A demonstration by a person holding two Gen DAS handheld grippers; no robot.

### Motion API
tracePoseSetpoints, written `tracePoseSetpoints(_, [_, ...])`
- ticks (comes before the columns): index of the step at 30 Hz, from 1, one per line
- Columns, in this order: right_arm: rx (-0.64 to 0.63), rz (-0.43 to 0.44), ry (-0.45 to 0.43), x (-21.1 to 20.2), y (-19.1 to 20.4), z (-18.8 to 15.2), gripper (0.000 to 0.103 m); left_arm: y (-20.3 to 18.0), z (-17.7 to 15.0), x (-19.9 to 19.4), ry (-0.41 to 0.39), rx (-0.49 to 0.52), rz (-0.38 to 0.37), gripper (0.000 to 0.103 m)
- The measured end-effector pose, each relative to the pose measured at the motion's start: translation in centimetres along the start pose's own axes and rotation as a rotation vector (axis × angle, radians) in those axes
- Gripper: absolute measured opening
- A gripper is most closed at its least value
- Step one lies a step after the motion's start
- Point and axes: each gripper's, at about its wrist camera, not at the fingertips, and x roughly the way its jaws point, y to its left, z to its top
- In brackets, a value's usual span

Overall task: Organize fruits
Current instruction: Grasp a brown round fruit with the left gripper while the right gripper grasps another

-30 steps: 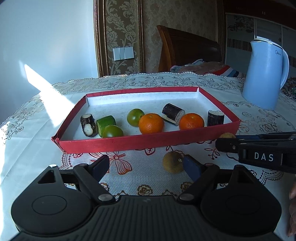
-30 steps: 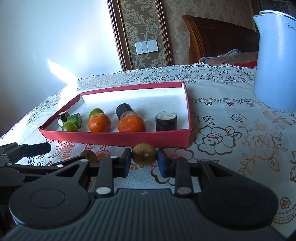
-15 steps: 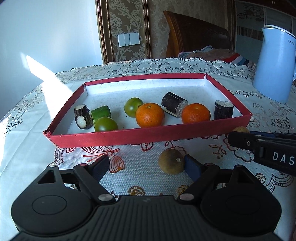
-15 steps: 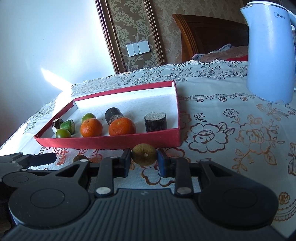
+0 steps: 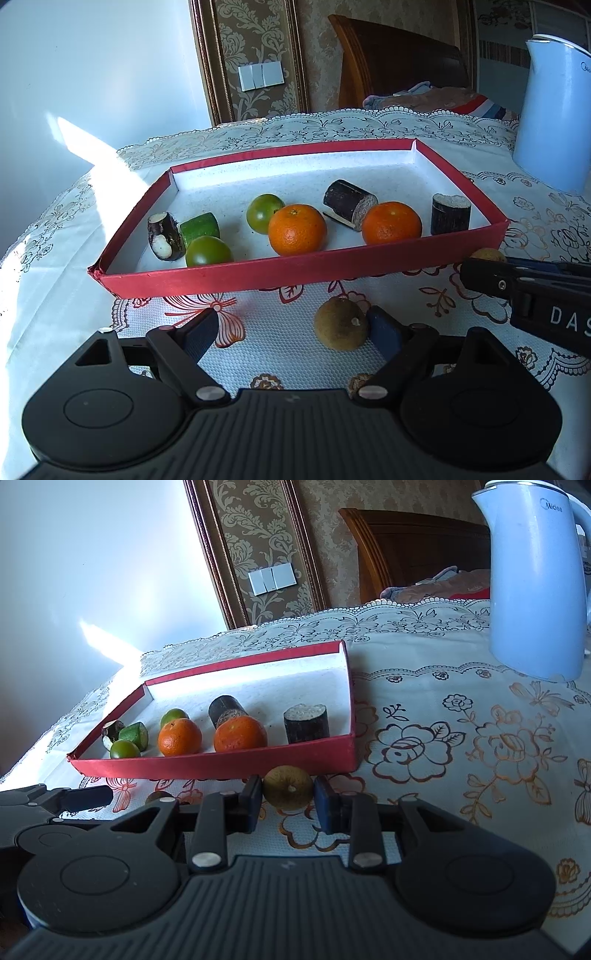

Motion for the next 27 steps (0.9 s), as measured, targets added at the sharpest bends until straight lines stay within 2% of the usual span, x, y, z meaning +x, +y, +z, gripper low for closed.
tracePoseSetpoints(6, [0.0,0.005,-0.005,-0.1,-0.1,0.0,0.029,1.3,0.1,0.7,0.039,-0.088,-0.033,0.095])
tracePoseSetpoints(10, [0.001,0.008,-0.006,-0.1,0.0,0.0,0.029,0.9,0.0,0.6,0.029,-0.069,-0.01,0.096])
tracePoseSetpoints(21, [0.0,0.011,-0.007,-0.1,0.0,0.0,0.029,0.3,-0.1,0.3,0.004,-0.024,0.018,0.096])
tracePoseSetpoints(27, [0.002,0.011,-0.007,-0.1,-0.1,0.0,0.029,0.2,-0.3,0.0,-0.012,-0.018,-0.01,0.087])
